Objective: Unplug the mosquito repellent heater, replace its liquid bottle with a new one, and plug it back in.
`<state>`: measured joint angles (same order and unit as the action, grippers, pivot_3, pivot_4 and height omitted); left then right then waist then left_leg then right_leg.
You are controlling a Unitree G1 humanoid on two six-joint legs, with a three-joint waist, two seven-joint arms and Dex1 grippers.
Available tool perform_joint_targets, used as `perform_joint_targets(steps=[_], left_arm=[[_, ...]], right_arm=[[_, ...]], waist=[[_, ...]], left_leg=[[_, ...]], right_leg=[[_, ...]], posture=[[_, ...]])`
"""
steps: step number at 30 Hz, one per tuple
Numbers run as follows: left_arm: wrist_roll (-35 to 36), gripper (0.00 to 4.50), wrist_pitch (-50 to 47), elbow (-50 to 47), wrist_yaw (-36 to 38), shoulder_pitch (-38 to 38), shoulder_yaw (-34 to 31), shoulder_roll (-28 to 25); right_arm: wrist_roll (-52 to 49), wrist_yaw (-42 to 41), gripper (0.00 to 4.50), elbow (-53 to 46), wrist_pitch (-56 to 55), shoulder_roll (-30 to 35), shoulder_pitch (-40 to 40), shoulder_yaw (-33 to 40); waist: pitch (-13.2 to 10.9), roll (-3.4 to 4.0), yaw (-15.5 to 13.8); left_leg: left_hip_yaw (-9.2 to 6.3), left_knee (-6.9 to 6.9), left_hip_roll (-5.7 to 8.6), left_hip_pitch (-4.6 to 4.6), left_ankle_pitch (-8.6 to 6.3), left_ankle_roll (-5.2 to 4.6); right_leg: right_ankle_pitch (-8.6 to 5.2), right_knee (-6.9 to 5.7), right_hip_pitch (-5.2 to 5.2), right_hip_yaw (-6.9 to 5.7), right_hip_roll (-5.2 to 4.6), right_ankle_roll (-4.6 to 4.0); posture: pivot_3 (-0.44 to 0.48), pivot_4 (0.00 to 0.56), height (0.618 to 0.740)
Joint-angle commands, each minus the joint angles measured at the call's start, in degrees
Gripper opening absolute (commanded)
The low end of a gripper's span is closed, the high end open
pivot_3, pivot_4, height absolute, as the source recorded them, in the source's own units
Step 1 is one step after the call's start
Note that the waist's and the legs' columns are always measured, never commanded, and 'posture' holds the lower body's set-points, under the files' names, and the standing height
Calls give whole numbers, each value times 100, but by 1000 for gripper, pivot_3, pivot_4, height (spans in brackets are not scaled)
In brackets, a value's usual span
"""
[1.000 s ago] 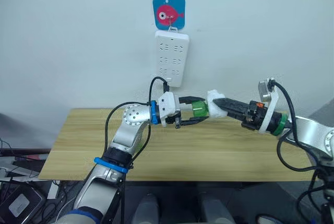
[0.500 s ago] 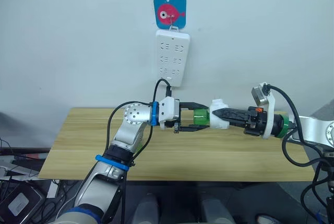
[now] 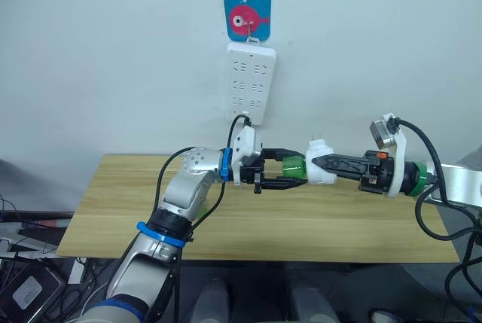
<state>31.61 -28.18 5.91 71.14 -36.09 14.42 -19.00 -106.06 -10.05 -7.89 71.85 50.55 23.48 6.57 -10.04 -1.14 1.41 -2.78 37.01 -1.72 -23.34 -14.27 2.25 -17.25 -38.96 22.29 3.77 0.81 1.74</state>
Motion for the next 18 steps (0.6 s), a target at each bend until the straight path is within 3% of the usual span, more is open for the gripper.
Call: perform_joint_targets(steps=[1,3,6,10,13,18], left_arm=[[1368,2256,-3392,291,-360,-541,-446,-198],[1711,2256,-4393,861,-504,-809,-733,-162],[1798,2256,-4737,1023,-466,-941,-760,-181],[1917,3501,-4829,1008,-394,-1071,-831,-132],[1720,4476,-4564,1020,-327,-1094,-776,-200],[921,4476,-3072,1110,104,-1202,-597,-599]], right_arm=[[474,-692,3109,-463,187,100,93,-68],[740,-929,3109,-483,170,71,112,-118],[839,-1059,3109,-394,110,8,176,-149],[771,-1087,3109,-298,97,-38,233,-133],[650,-1133,3109,-276,148,-15,216,-117],[453,-1079,3109,-109,155,30,126,-43]], waist=[[-23,2,16],[-42,-1,24],[-56,-2,29],[-62,-3,17],[-64,-1,-8],[-64,-2,-12]], left_leg=[[-10,1,-1,-1,0,0],[-16,1,0,-2,0,-1],[-12,2,1,-2,0,-1],[-15,0,1,-9,1,1],[-17,1,4,-16,2,3],[-10,3,8,-14,4,6]], right_leg=[[-10,-3,0,-9,3,16],[-15,-4,-1,-18,3,25],[-16,-1,0,-16,3,27],[-8,0,4,-8,1,5],[-8,2,6,-7,-2,5],[-7,0,5,1,-7,4]], posture=[[56,171,740],[52,175,740],[54,174,740],[55,172,740],[53,172,740],[48,173,740]])
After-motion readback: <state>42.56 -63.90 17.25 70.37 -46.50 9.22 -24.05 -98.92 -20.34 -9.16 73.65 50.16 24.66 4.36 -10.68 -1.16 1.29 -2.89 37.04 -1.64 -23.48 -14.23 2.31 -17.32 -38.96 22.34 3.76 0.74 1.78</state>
